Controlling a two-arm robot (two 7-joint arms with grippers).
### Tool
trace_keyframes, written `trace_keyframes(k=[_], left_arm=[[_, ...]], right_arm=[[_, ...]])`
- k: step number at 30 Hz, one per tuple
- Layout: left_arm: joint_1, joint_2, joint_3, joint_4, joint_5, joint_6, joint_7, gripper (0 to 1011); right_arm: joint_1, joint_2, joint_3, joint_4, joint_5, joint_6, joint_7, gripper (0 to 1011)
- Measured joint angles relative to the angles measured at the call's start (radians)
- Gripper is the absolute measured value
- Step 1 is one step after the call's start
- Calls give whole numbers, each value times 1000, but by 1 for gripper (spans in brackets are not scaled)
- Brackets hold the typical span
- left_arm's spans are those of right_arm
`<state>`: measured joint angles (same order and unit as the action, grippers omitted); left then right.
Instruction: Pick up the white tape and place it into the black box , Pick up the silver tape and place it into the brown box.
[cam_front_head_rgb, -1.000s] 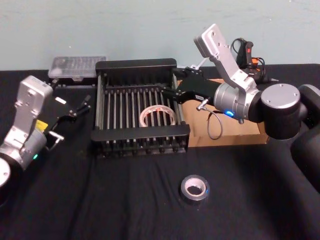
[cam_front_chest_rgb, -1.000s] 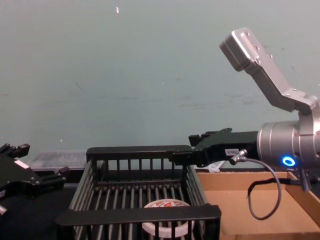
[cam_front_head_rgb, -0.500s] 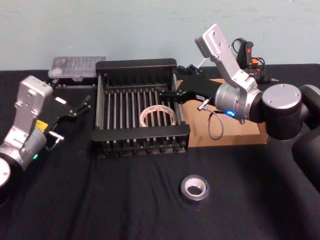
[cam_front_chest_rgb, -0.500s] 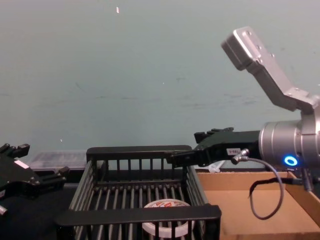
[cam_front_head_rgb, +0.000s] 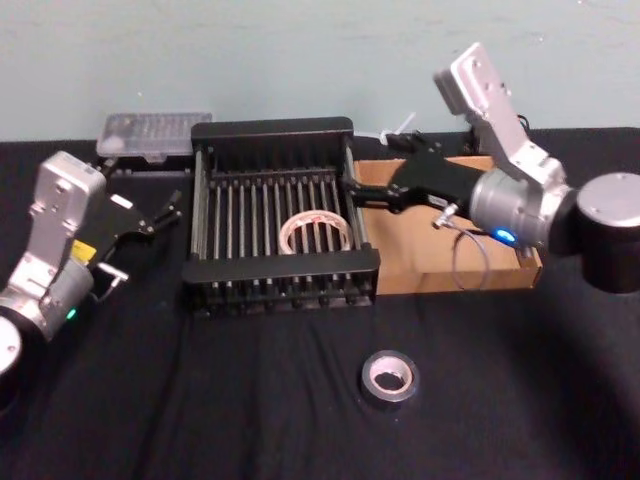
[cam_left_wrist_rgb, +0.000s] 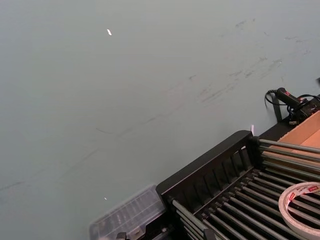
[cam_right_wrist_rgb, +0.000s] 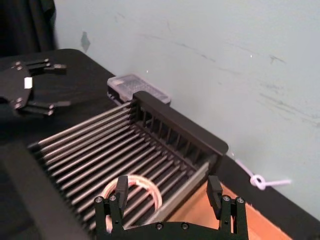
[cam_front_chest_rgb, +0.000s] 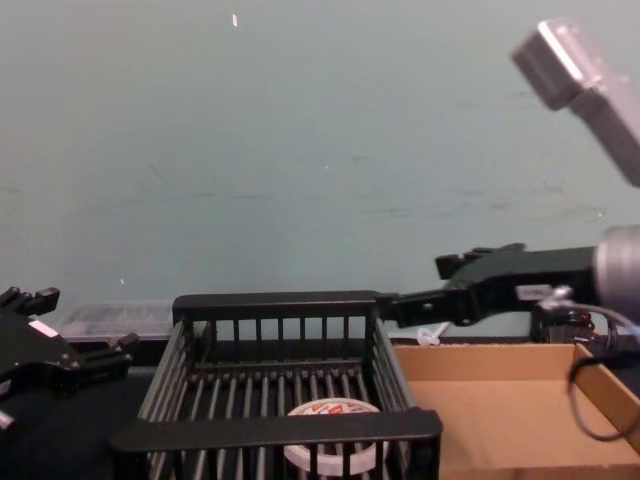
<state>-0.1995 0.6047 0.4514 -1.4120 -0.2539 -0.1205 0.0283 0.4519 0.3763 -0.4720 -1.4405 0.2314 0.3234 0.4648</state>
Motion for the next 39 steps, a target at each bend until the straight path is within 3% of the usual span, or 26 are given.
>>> trace_keyframes(k=[9,18,26,39], left_arm=[[0,0,0,0,0,0,0,1001],[0,0,0,0,0,0,0,1001],[0,0,0,0,0,0,0,1001],[0,0,0,0,0,0,0,1001]], right_arm=[[-96,126,27,-164,46,74,34,1002],[-175,222,30,-261,94,134,63,1002],[-189,270,-24,-272,110,166,105,1002],[-185,300,-80,-254,122,195,118,1002]])
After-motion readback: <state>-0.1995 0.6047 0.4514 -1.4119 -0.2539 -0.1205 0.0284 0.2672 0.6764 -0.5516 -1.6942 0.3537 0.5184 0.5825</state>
